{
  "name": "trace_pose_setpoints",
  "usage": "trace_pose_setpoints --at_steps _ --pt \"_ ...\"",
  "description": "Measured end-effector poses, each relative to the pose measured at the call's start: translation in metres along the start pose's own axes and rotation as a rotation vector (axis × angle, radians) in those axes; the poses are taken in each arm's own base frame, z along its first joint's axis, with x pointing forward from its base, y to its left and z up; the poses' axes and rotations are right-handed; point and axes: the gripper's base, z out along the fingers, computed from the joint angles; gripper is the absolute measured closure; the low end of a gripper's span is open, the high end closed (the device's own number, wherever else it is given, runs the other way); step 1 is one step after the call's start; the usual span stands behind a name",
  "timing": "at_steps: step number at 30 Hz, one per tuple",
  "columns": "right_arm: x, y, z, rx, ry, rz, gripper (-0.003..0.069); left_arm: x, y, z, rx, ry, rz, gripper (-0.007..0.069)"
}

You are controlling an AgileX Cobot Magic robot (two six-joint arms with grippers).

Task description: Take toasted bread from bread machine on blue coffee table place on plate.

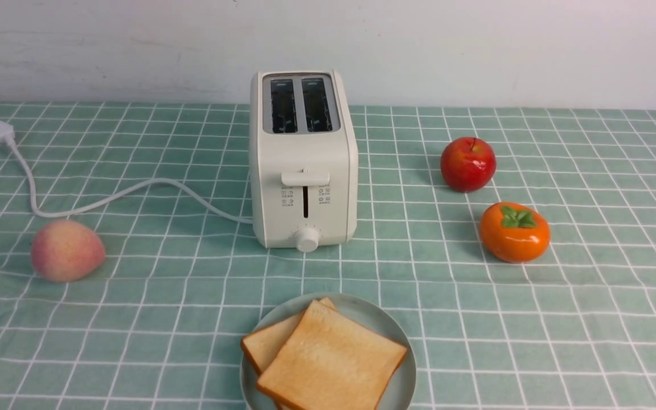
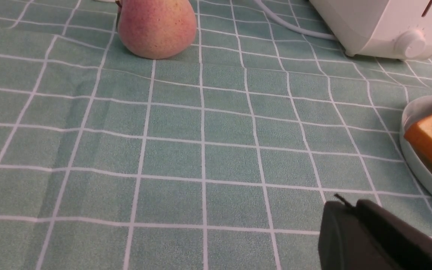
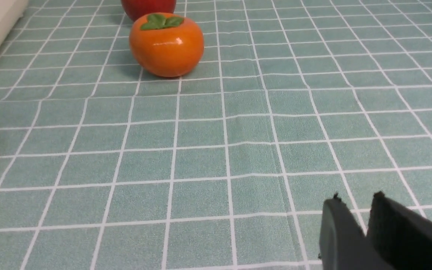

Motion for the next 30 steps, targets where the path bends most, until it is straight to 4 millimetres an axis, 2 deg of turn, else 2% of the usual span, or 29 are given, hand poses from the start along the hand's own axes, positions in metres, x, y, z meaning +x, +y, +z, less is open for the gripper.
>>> trace_pose_setpoints --at_steps 30 --pt "-0.0001 -0.0001 -0.0001 0.001 0.001 -0.003 0.0498 0.0003 0.0001 0.0001 0.0 0.001 0.0 0.0578"
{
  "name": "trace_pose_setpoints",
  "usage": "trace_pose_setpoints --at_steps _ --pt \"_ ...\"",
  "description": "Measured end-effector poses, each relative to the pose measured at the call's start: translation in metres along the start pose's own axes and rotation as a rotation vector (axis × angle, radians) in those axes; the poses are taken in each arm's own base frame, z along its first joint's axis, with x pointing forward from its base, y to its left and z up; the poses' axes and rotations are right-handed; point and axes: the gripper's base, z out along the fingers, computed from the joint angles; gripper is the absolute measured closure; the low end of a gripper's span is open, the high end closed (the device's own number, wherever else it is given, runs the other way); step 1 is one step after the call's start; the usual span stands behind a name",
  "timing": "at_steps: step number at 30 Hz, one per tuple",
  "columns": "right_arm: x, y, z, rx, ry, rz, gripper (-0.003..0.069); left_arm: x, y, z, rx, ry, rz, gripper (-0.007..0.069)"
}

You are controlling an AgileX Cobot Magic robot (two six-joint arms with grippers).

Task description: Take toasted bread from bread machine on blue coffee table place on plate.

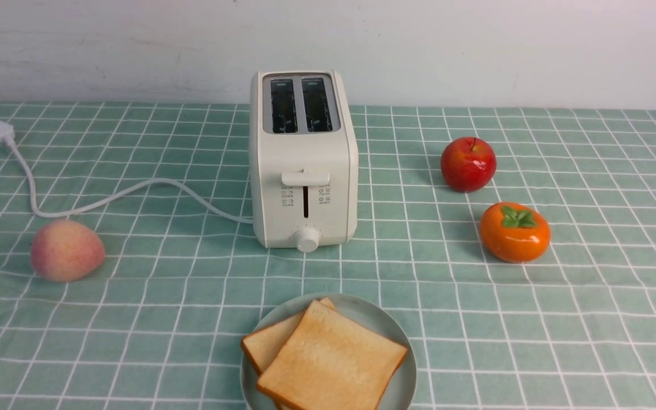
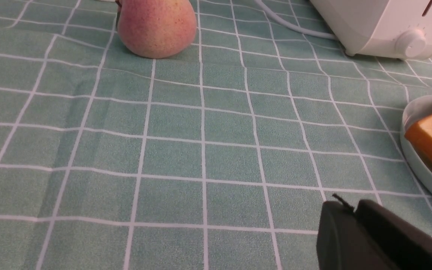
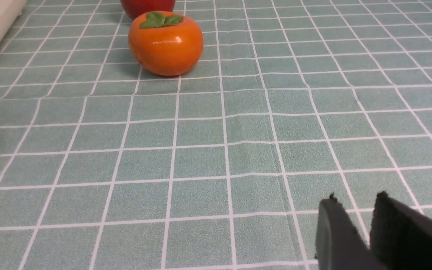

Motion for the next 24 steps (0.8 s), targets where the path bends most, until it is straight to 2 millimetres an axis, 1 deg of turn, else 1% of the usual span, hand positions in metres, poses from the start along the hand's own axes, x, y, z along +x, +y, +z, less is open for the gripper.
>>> trace_pose_setpoints --at_steps 24 --pt "0.0 0.0 0.0 0.0 0.0 0.0 0.0459 0.0 0.0 0.0 0.0 0.0 0.0 0.0578"
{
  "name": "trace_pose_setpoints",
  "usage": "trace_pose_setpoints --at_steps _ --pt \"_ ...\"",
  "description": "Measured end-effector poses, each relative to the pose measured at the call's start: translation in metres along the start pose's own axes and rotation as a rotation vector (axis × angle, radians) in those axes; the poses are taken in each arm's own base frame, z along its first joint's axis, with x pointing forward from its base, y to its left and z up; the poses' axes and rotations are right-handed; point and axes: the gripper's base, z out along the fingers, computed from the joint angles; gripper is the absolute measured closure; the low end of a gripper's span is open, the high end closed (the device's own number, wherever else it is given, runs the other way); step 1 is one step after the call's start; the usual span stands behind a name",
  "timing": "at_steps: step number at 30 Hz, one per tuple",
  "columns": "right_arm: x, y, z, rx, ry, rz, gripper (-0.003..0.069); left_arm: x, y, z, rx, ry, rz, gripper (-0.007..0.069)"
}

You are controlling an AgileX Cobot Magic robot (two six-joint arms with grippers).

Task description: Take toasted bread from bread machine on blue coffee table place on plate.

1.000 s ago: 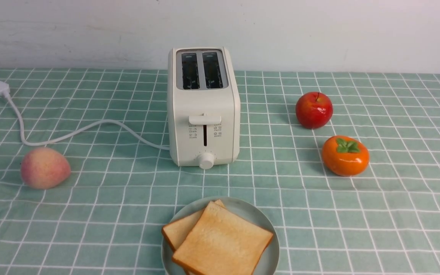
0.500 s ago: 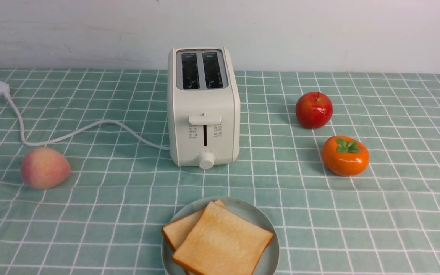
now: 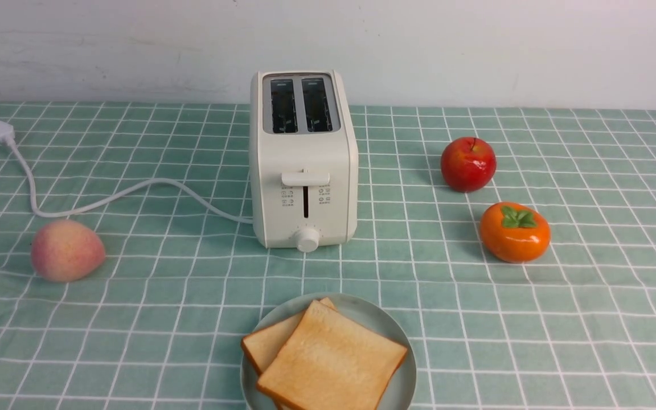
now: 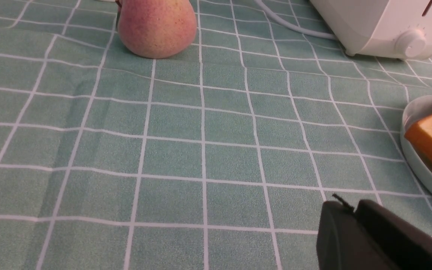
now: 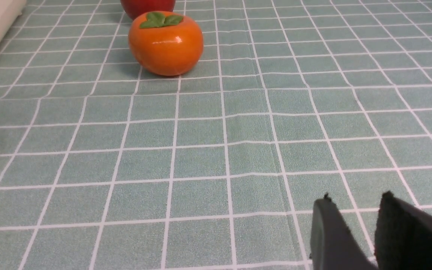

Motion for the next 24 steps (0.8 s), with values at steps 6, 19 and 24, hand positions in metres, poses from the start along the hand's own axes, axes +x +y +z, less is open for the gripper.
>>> trace_pose_setpoints --at_steps 6,19,24 --pt "0.0 0.0 0.0 0.0 0.0 0.0 0.0452 0.0 0.0 0.0 0.0 0.0 0.0 0.0578" --pt "0.0 0.0 0.0 0.0 0.0 0.0 0.0437 0.0 0.0 0.0 0.0 0.0 0.0 0.0578" --pt "0.0 0.0 0.0 0.0 0.0 0.0 0.0437 0.0 0.0 0.0 0.0 0.0 0.0 0.0574"
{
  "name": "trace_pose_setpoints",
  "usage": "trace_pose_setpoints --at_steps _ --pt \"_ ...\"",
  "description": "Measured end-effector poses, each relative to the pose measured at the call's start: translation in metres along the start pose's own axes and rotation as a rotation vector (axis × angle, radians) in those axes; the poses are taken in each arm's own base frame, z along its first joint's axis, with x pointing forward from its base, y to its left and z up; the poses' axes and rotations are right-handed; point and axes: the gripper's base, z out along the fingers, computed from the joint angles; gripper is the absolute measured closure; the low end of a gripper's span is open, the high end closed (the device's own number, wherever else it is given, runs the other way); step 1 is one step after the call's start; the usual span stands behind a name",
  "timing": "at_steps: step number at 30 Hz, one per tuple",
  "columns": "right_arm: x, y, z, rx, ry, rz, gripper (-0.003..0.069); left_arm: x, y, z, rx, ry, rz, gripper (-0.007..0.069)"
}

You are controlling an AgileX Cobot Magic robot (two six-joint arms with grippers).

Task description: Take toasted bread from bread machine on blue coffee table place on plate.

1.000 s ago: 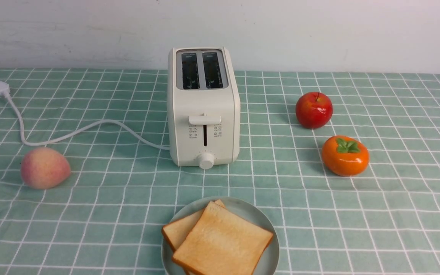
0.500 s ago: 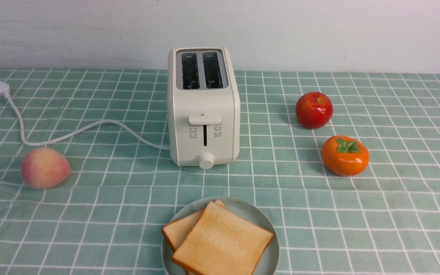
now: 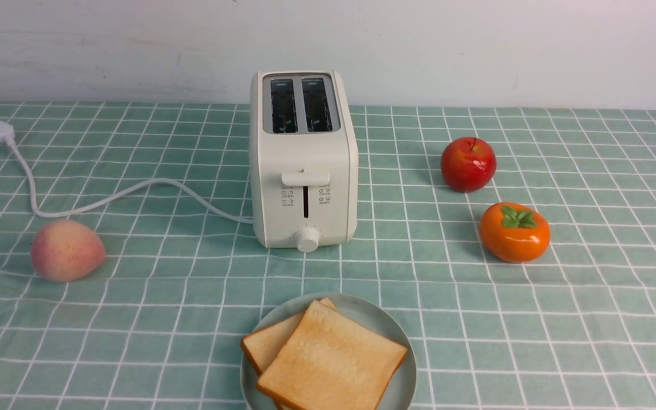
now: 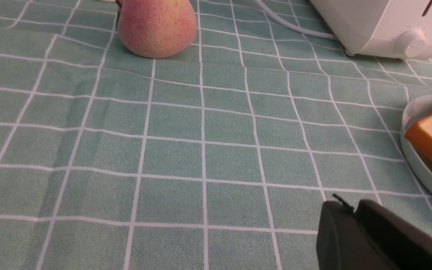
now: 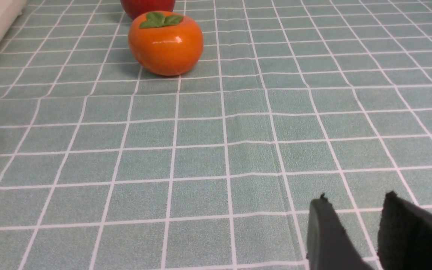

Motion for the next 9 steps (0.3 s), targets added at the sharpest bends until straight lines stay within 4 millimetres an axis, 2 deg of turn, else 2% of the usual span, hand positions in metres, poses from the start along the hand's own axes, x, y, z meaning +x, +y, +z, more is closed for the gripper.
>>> trace_pose_setpoints --at_steps 9 --pt "0.0 0.0 0.0 0.0 0.0 0.0 0.0437 0.0 0.0 0.0 0.0 0.0 0.0 0.0568"
